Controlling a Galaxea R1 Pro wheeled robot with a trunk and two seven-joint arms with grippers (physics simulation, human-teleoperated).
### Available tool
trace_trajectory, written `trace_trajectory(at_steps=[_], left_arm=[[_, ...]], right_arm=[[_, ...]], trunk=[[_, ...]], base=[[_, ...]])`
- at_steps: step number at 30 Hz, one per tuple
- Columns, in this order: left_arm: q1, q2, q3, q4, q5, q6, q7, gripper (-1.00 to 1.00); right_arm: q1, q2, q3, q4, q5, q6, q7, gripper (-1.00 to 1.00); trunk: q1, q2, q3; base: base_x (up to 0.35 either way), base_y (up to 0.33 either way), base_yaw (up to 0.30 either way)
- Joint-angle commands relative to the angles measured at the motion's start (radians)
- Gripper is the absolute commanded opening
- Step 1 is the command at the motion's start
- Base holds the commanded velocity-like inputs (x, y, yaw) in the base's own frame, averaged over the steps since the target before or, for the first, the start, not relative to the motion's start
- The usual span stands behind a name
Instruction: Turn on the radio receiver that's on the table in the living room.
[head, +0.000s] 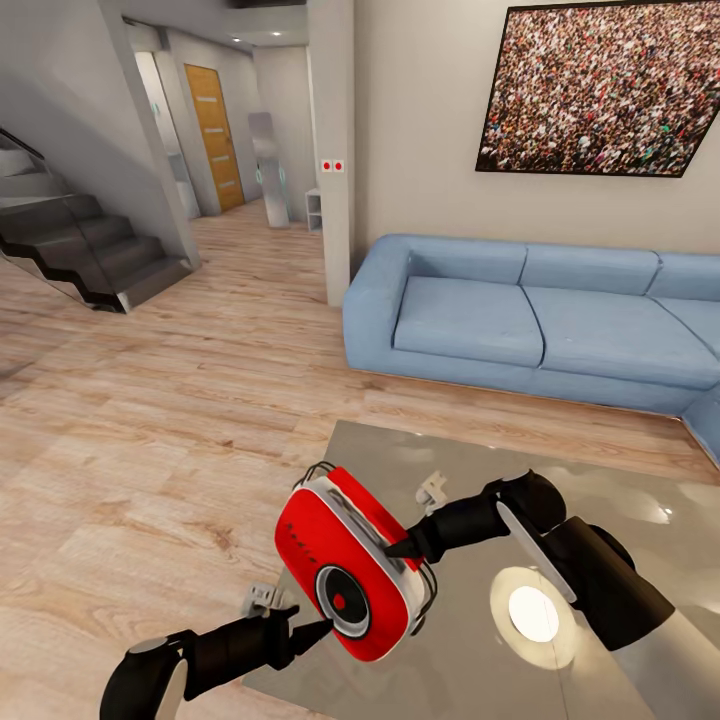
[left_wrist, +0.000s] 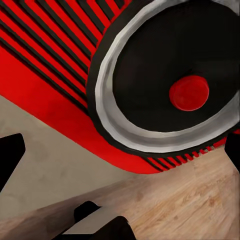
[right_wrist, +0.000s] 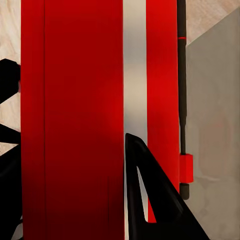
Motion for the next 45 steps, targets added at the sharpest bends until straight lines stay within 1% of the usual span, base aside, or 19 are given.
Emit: trace_trajectory(at_steps=[1,22,42,43,45], left_arm=[[0.0,0.0,0.0,-0.001,0.0,0.0,-0.001,1.0],[-0.001,0.001,0.0,-0.003,0.002,0.001,-0.006,1.0],[-0.001,0.0,0.0,-0.003,0.004,0.005,-0.007,1.0],[-0.001,0.0,0.0,-0.003,0.004,0.005,-0.007,-1.0],[-0.001,0.0,0.0,-0.003,0.005,0.004,-0.007,-1.0]], right_arm=[[0.0,0.0,0.0,0.001,-0.016,0.005,0.0,-1.0],[0.0,0.002,0.0,0.009,-0.009,0.005,-0.003,-1.0],[0.0,0.001,-0.001,0.011,-0.011,0.005,-0.004,-1.0],[0.0,0.001,-0.001,0.011,-0.011,0.005,-0.004,-1.0],[0.0,0.001,-0.001,0.011,-0.011,0.005,-0.004,-1.0]], trunk=[[0.0,0.0,0.0],[0.0,0.0,0.0],[0.0,0.0,0.0],[0.0,0.0,0.0],[0.0,0.0,0.0]], base=[[0.0,0.0,0.0],[0.0,0.0,0.0],[0.0,0.0,0.0],[0.0,0.0,0.0],[0.0,0.0,0.0]])
